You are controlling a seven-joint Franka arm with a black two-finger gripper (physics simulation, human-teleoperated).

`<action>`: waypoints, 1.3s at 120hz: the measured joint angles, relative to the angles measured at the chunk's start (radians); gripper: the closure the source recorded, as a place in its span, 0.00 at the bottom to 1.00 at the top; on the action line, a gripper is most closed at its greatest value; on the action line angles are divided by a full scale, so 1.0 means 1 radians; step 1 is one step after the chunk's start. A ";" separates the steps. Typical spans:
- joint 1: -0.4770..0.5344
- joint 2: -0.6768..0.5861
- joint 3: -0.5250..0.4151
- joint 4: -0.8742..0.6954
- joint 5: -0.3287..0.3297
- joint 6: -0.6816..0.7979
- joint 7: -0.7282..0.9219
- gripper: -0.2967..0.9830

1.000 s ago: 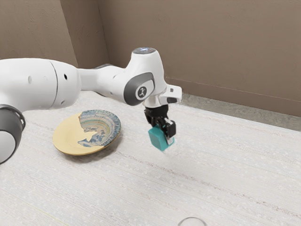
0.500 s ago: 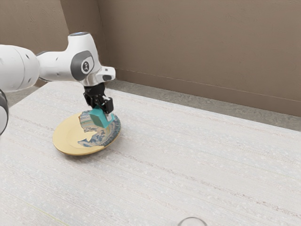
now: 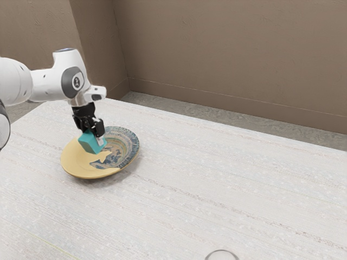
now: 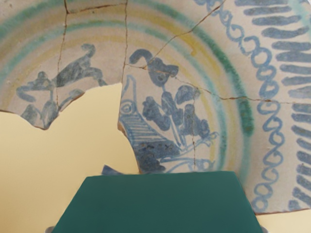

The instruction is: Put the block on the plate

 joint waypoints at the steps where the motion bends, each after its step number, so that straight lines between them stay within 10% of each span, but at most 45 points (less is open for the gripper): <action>1: 0.000 0.002 0.000 0.000 0.000 0.000 0.002 0.44; 88: 0.007 -0.016 -0.005 -0.005 -0.009 0.001 0.115 0.26; 118: -0.221 -0.193 -0.009 -0.010 0.004 -0.083 0.143 0.24; 156: -0.219 -0.384 -0.259 0.070 0.122 -0.293 0.201 0.23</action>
